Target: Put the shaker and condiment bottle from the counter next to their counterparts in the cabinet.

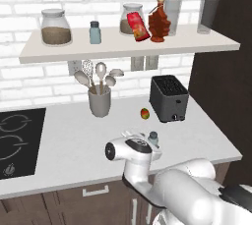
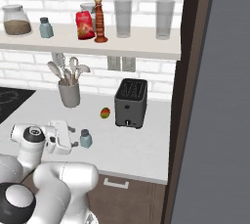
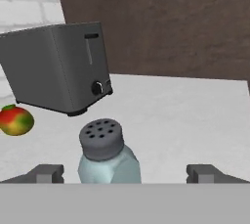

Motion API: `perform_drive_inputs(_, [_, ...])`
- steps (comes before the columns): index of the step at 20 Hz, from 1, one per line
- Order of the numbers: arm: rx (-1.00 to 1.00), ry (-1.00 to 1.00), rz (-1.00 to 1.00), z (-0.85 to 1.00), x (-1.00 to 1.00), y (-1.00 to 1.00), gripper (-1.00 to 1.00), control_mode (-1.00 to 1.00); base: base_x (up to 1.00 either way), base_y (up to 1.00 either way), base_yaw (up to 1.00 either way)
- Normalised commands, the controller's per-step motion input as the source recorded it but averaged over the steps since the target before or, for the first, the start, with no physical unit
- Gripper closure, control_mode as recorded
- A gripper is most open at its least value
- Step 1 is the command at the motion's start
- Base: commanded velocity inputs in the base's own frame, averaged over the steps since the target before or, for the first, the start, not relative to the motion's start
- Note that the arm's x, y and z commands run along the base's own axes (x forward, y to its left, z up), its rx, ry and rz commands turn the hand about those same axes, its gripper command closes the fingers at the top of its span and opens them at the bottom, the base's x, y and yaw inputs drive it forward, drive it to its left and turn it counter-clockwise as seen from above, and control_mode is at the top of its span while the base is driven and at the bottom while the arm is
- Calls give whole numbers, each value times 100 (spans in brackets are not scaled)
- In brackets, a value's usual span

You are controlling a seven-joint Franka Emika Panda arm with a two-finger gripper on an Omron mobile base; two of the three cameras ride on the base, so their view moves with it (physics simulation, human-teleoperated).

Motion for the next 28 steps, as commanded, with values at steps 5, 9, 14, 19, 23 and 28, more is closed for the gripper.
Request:
perform_drive_inputs(5, [0, 2, 0, -22, 30, 0, -100, -100, 0, 0, 0])
perform_drive_inputs(9, [0, 3, 0, -19, 14, 0, -100, -100, 0, 0, 0])
perform_drive_inputs(14, [2, 4, 0, -8, 1, -12, -100, -100, 0, 0, 0])
perform_drive_inputs(19, [8, 4, 0, 0, 0, -33, -100, -100, 0, 0, 0])
perform_drive_inputs(23, [10, 4, -1, -1, 0, -39, -100, -100, 0, 0, 0])
perform_drive_inputs(28, [9, 2, -1, -4, 0, -32, 100, -100, 0, 0, 0])
